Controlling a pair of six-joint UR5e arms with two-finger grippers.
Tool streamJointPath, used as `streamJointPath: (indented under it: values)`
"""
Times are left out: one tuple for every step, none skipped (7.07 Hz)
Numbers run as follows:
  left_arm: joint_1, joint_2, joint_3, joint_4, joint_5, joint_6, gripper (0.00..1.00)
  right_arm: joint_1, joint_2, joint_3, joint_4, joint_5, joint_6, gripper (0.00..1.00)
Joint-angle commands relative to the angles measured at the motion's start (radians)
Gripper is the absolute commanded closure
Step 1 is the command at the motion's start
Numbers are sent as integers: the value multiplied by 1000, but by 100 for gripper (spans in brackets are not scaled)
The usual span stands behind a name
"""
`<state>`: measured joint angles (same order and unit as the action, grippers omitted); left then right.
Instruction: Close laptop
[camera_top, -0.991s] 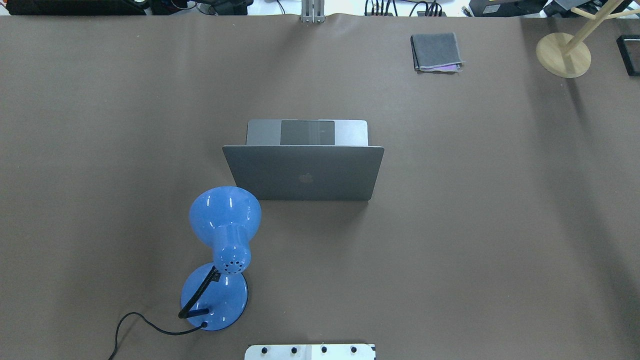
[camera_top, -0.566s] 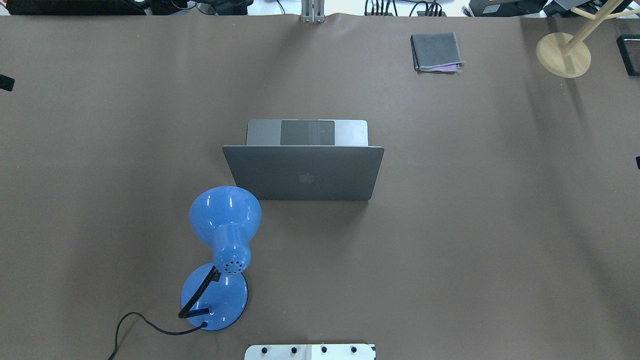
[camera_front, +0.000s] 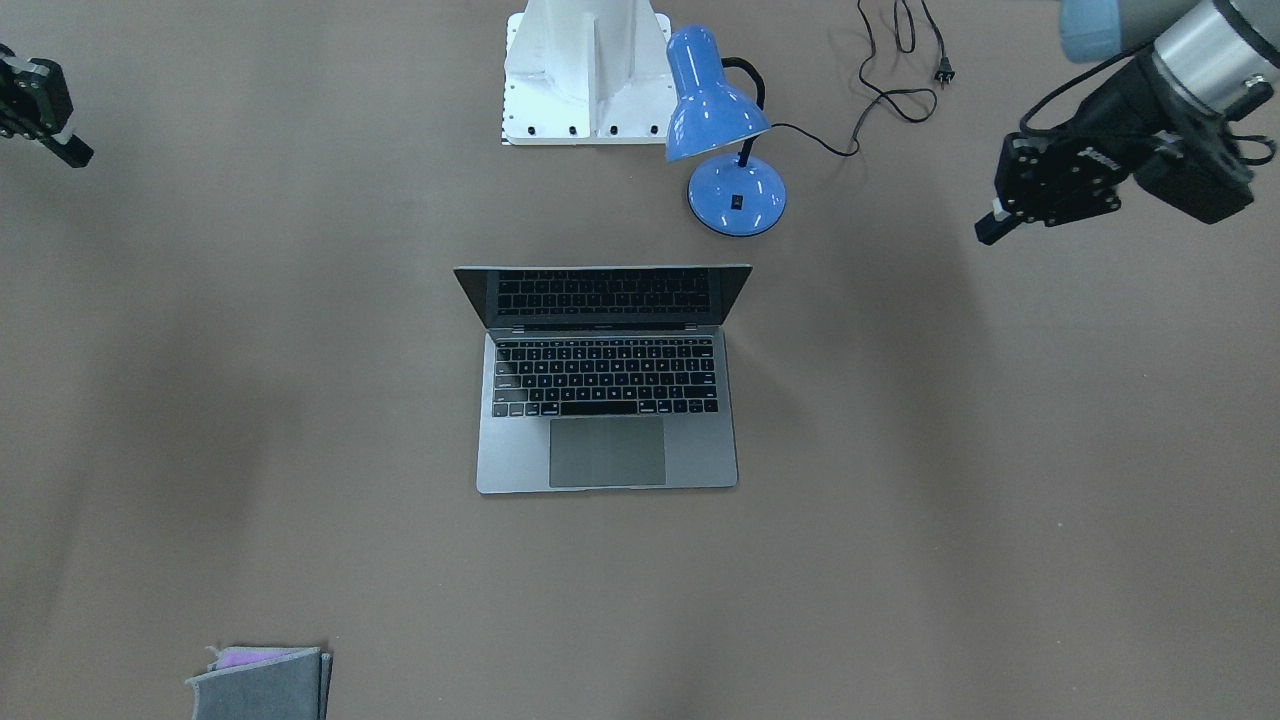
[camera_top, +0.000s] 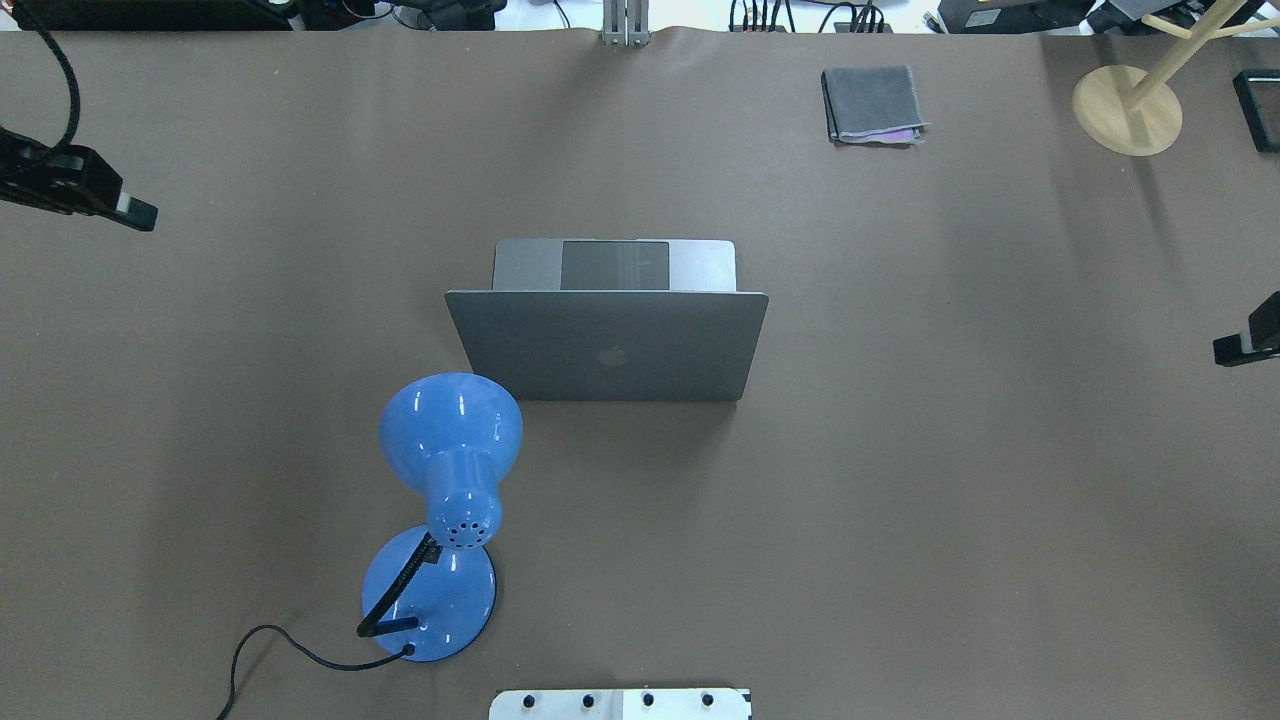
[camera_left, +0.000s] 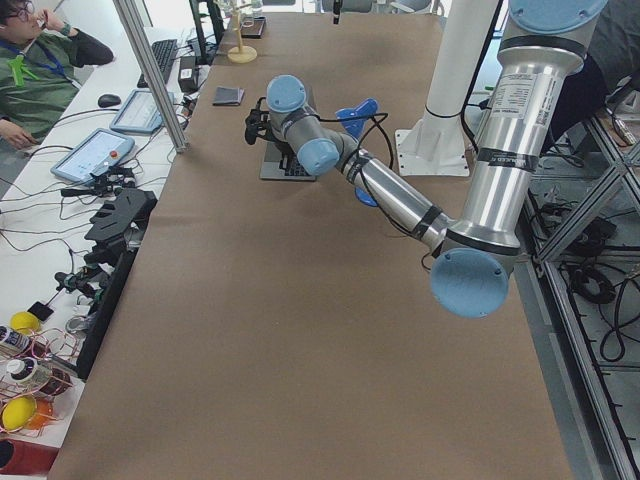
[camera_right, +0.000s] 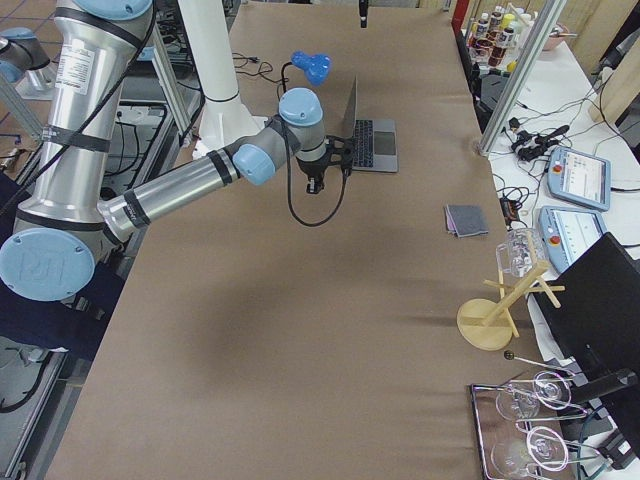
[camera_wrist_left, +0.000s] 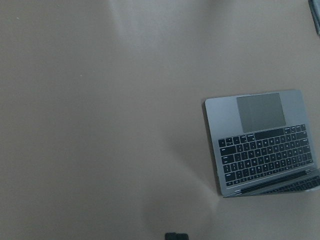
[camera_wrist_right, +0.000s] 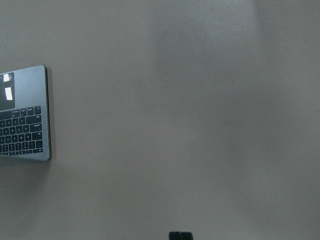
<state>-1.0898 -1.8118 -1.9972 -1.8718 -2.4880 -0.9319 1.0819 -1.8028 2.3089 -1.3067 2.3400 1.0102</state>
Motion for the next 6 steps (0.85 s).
streamJointPath:
  values:
    - [103,-81,11,9,49,-143,100,-165,75,30,-17,-118,233,100]
    - [126,-108,27,16,61,-165,100,-225,180,30,-104,-163,305,100]
    - [146,-139,46,22,63,-168,100,-269,301,30,-218,-203,349,100]
    - [165,-155,63,22,67,-168,100,-327,403,26,-296,-231,405,100]
    - [186,-193,87,22,90,-214,100,-400,448,24,-318,-314,454,100]
    - [226,-224,93,22,113,-256,100,-448,456,23,-318,-349,493,100]
